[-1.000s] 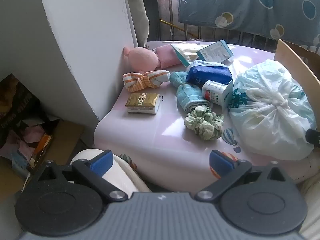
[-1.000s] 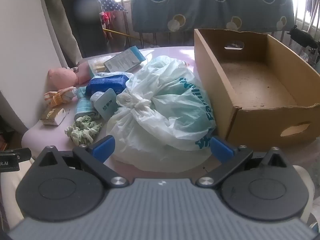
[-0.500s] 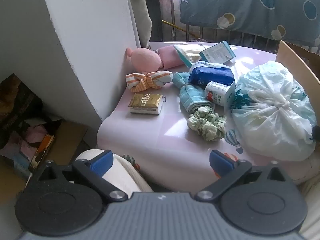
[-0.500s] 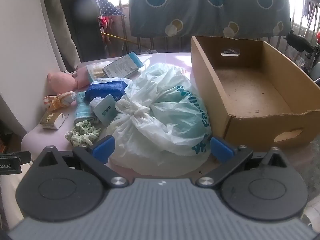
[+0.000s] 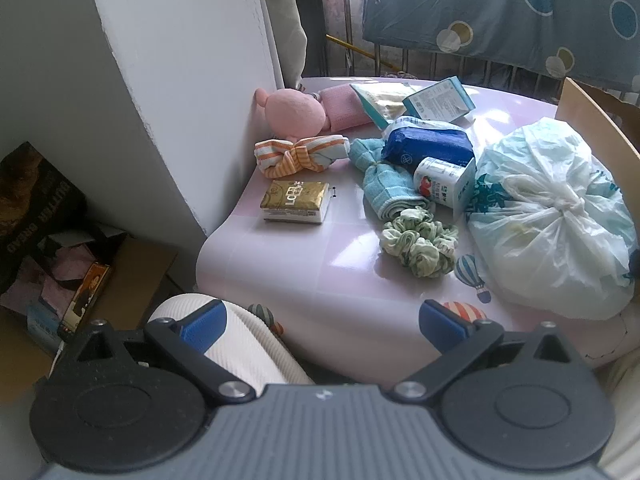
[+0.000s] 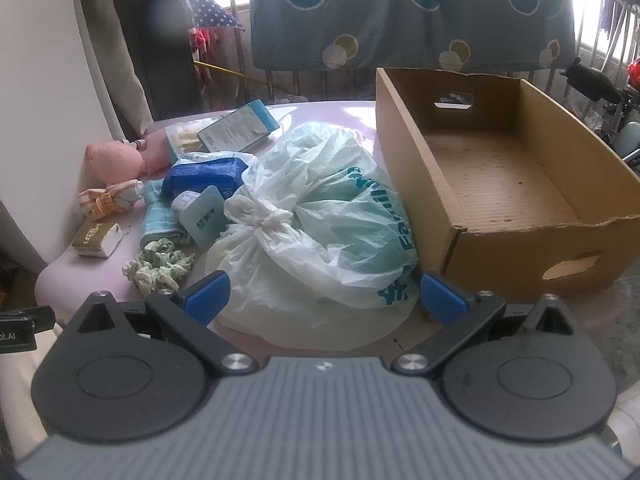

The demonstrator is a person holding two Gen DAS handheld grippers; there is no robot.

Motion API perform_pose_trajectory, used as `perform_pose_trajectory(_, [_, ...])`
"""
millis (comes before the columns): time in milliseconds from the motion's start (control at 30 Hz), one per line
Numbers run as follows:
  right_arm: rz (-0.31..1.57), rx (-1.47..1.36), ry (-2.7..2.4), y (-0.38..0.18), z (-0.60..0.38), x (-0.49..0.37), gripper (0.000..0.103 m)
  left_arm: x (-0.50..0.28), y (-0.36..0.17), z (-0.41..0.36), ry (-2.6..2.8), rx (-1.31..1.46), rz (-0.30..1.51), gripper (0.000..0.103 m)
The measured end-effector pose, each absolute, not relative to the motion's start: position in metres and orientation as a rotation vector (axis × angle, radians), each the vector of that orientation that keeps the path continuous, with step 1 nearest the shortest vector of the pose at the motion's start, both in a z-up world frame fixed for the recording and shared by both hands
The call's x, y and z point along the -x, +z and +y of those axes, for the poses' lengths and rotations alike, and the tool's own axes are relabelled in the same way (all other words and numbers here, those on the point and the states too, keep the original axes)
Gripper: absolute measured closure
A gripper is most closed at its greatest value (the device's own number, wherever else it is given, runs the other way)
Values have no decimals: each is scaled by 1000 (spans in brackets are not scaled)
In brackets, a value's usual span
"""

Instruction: Organize soft objects

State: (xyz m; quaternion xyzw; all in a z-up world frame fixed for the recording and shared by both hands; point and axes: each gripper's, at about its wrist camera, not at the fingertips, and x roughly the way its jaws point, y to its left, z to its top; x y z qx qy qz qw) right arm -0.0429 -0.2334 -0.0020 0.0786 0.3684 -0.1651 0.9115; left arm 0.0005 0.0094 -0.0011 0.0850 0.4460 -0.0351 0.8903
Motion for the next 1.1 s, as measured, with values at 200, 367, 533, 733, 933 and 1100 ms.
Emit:
perform_pose_trajectory(200, [763,-164,-340,-2,-232,42,1,-2,-6,9,-67,-180,937,0])
perform_pose_trajectory(367, [768,-165,-339,-3,-231,41,1,-3,-6,10,-65,-180,939,0])
perform_pose_trajectory(533, [770,-164,-337,-4,-231,40,1,-5,-7,13,-62,-179,944,0])
perform_pose_trajectory(733, [773,-164,-334,-5,-230,39,1,-5,-7,13,-61,-180,945,0])
perform_pose_trajectory(933, [773,-164,-334,-5,-230,39,1,-5,-8,15,-58,-181,948,0])
perform_pose_trajectory(1100, [774,-164,-330,-7,-228,38,1,-5,-9,16,-55,-185,949,0])
